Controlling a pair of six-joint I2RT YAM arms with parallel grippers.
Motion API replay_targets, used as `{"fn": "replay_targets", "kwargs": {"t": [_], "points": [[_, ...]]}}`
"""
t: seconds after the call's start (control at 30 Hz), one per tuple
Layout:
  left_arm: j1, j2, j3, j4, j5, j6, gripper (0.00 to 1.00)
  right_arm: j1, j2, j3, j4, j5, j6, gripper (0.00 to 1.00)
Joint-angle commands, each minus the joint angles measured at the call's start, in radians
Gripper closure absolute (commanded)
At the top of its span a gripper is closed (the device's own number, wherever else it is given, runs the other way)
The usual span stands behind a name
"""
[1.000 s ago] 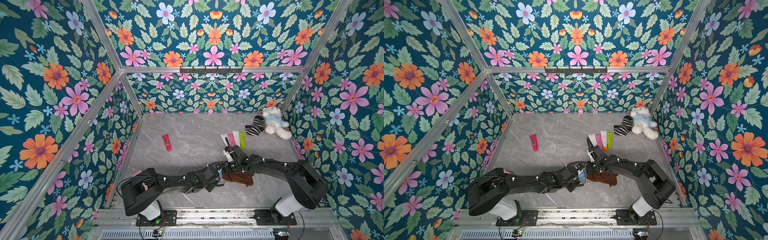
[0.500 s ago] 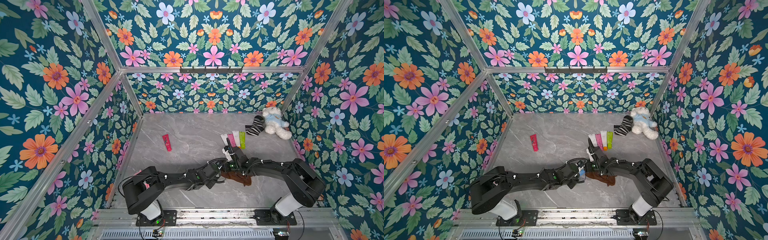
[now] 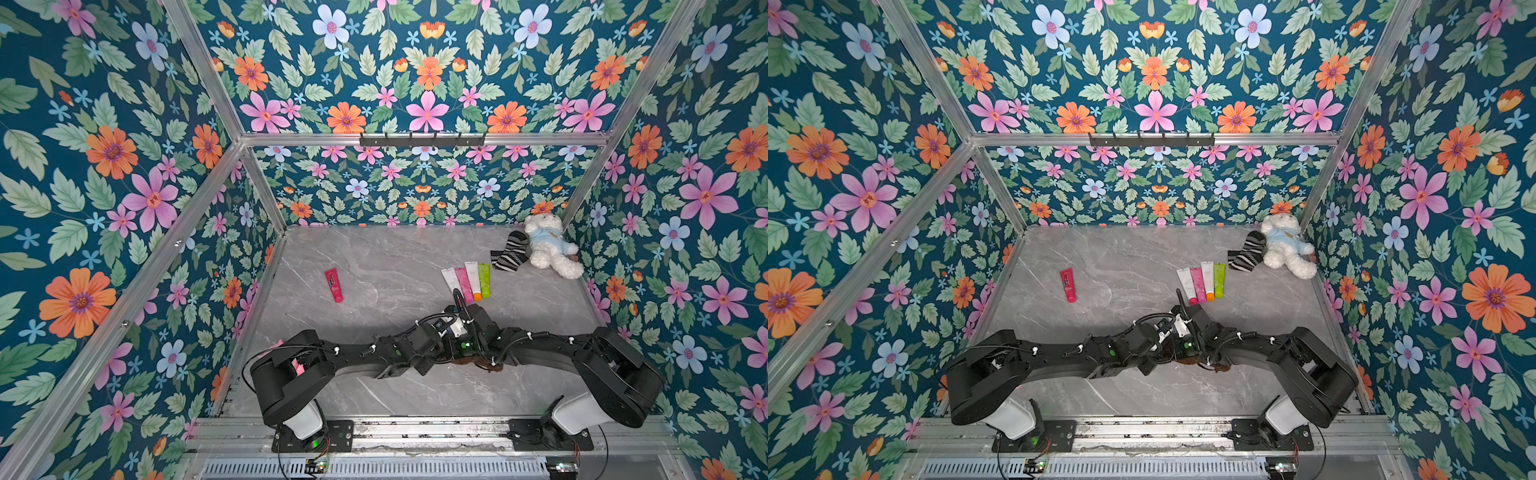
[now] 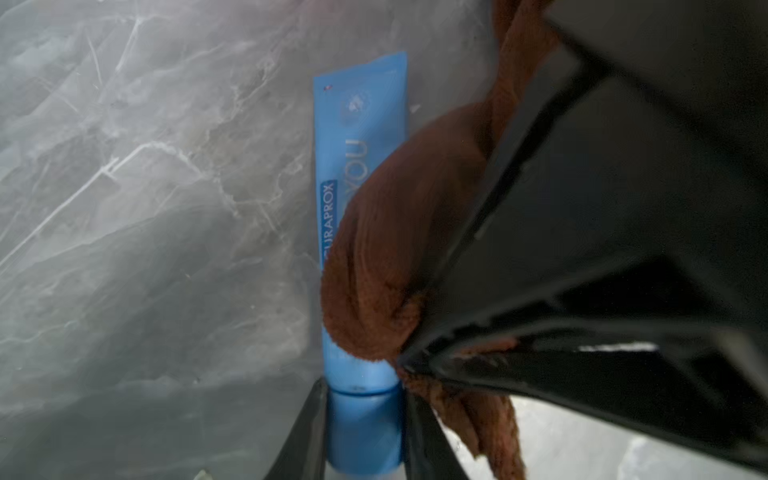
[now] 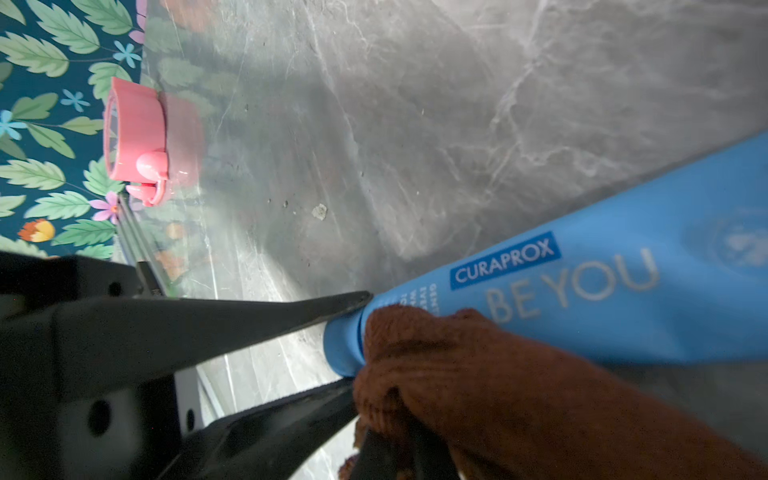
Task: Wipe the surface of the toothpaste tube
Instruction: Wipe the dirt from the toothpaste tube.
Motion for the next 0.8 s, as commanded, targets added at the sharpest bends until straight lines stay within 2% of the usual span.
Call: {"fn": "replay_targets", "kwargs": {"t": [0.0, 0.1, 0.23, 0.4, 0.57, 0.63, 0.77], "points": [[-0.001, 0.008, -0.009, -0.051, 0.046, 0.005, 0.91, -0.073, 0.008, -0.01, -0.023, 0.025, 0.007, 1.0], [-0.001, 0.012, -0.008, -0.052, 0.048, 0.005, 0.92, -0.142, -0.022, 0.006, -0.134, 0.13, -0.024, 1.0], [0.0, 0.007, -0.012, -0.049, 0.047, 0.005, 0.93, -0.151, -0.054, 0.055, -0.284, 0.276, -0.071, 1.0], [-0.001, -0.002, -0.019, -0.044, 0.046, 0.005, 0.93, -0.085, -0.12, 0.039, -0.186, 0.137, -0.058, 1.0], [-0.001, -0.003, -0.018, -0.043, 0.048, 0.006, 0.94, -0.024, -0.08, 0.056, -0.081, 0.02, -0.017, 1.0], [-0.002, -0.004, -0.019, -0.044, 0.048, 0.006, 0.95, -0.024, -0.046, 0.06, -0.052, 0.009, -0.008, 1.0], [-0.002, -0.011, -0.026, -0.042, 0.048, 0.006, 0.96, -0.023, 0.028, 0.082, -0.085, 0.074, -0.014, 1.0]]}}
